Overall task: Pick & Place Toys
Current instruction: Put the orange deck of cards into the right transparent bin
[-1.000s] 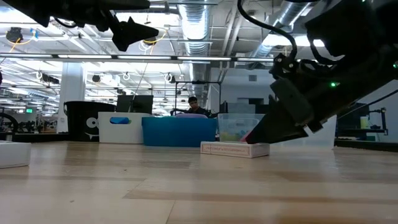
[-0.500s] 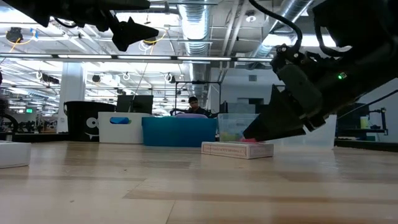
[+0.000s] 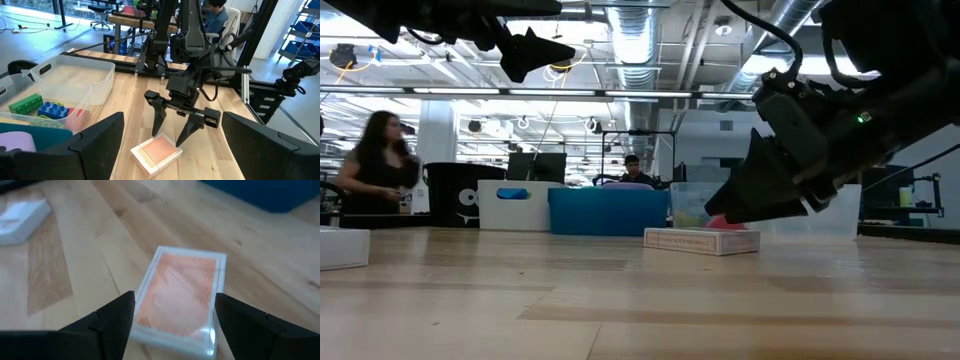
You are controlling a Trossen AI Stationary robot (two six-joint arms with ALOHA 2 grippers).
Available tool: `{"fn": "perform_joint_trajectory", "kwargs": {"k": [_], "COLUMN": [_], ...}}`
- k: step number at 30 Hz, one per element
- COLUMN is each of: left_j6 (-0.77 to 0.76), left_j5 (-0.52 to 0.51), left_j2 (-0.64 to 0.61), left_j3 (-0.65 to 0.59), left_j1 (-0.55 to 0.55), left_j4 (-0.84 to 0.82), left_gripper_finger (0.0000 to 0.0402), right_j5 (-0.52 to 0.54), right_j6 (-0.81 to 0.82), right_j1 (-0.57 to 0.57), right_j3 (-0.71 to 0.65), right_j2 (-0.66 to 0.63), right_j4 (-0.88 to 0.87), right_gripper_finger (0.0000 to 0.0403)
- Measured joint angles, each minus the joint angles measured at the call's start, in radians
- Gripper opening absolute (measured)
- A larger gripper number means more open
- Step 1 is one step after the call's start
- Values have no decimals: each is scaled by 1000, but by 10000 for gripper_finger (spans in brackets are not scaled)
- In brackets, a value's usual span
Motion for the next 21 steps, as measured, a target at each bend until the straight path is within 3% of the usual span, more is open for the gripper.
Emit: {"fn": "perform_joint_trajectory", "kwargs": {"k": [5, 16, 21], "left_j6": [0, 0, 0], "left_j5": [0, 2, 5], "left_j2": [0, 0, 0], "left_j3": [0, 0, 0], "left_j1": [0, 0, 0], "left_j4": [0, 0, 0], "left_gripper_finger": [328, 328, 328], "right_j5": [25, -56, -67], "right_j6": [-6, -29, -29], "right_j1": [-6, -6, -6], "right_j3": [0, 1, 1], "right_j2": [0, 0, 0], "right_j4": [51, 49, 39], "right_gripper_finger": [270, 271, 306]}}
